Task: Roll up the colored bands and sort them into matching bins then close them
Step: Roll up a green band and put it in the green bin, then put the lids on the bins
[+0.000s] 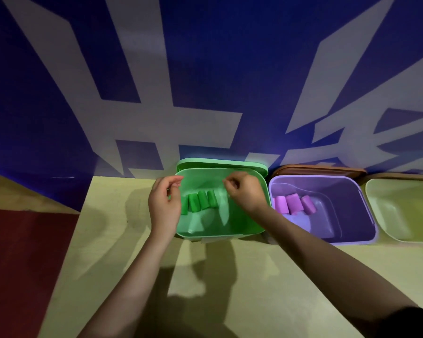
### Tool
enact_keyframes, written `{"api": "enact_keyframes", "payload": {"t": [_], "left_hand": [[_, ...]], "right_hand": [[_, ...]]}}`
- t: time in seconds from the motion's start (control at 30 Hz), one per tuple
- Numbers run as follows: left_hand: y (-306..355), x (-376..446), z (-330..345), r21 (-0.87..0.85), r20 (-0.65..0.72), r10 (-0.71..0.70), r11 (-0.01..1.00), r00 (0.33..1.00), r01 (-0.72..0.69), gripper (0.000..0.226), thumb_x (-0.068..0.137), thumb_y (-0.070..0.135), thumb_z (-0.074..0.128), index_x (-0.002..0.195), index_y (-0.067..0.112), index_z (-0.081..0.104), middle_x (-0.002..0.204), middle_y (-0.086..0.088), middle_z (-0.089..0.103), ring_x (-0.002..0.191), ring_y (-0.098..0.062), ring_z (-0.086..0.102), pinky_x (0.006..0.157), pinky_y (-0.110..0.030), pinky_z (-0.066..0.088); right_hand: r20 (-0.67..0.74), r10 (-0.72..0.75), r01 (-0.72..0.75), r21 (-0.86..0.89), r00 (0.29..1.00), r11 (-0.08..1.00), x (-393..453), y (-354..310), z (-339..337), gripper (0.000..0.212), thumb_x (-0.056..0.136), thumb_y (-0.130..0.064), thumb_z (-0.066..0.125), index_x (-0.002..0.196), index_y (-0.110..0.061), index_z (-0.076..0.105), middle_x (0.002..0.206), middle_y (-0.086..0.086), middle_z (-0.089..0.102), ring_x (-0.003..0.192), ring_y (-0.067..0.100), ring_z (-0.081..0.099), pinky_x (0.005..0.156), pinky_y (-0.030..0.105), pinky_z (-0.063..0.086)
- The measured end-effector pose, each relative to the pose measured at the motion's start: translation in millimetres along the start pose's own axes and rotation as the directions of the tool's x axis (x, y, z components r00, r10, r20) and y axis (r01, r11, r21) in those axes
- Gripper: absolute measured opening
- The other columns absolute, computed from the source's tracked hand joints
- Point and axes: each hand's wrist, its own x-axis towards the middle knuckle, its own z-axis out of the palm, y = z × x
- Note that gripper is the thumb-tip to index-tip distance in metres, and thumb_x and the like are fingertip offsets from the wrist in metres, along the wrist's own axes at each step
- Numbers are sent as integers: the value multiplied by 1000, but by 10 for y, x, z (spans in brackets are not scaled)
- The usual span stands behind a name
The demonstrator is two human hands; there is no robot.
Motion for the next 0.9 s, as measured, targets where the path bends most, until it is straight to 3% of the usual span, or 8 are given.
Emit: {"api": "enact_keyframes", "payload": {"t": [0.1,0.17,0.23,0.37,0.5,0.6,0.73,0.9], "left_hand": [[32,-25,-50,95,-97,2,995,995,7,29,92,2,48,111,18,63,110,4,54,102,-10,55,87,-23,43],[12,-20,-65,98,-72,-131,986,989,138,33,98,11,43,129,15,54,126,0,51,115,-13,50,95,-24,38],[-32,-7,-61,123,30,-274,955,961,269,37,103,21,35,136,11,49,134,-5,52,125,-20,48,99,-27,37],[-108,-58,-72,226,168,-241,953,956,201,30,104,23,31,102,12,58,90,-6,62,88,-28,59,65,-30,39],[-109,-110,-128,296,162,-196,944,967,142,32,103,19,31,113,13,60,95,-4,64,85,-21,58,66,-30,38],[-70,-147,-150,291,166,-222,942,961,168,34,103,19,31,119,15,60,101,-2,65,90,-19,59,69,-29,40],[-44,-145,-173,239,172,-324,930,930,280,34,103,21,32,126,17,58,109,1,62,97,-17,56,78,-29,42],[37,-153,-157,214,146,-388,911,910,354,33,103,22,32,118,13,60,110,-5,63,95,-19,55,78,-30,40]], "right_hand": [[-343,-213,199,-76,915,977,-99,48,-356,15,87,-18,60,95,-11,69,89,5,62,84,17,54,70,29,42],[-411,-261,209,-166,873,964,-71,127,-501,18,86,-16,62,101,-12,70,96,5,63,91,20,56,69,29,46],[-360,-318,226,-276,877,934,-19,160,-535,19,85,-13,65,102,-11,72,100,6,67,90,27,60,63,32,51],[-152,-325,248,-381,933,891,26,77,-492,25,87,-22,67,107,-8,71,110,10,66,85,34,66,61,36,51],[28,-223,200,-562,974,803,79,-24,-568,34,98,-33,48,126,-16,60,127,6,57,97,33,62,72,37,49],[113,-240,260,-585,964,768,76,-50,-604,30,99,-32,46,121,-17,60,111,8,67,97,33,63,77,37,50],[74,-277,270,-550,958,790,124,-125,-707,28,99,-32,48,115,-17,65,105,7,70,93,29,64,75,36,52],[-153,-420,310,-465,895,829,51,-265,-909,25,95,-31,56,111,-18,69,99,6,73,85,30,67,69,37,53]]}}
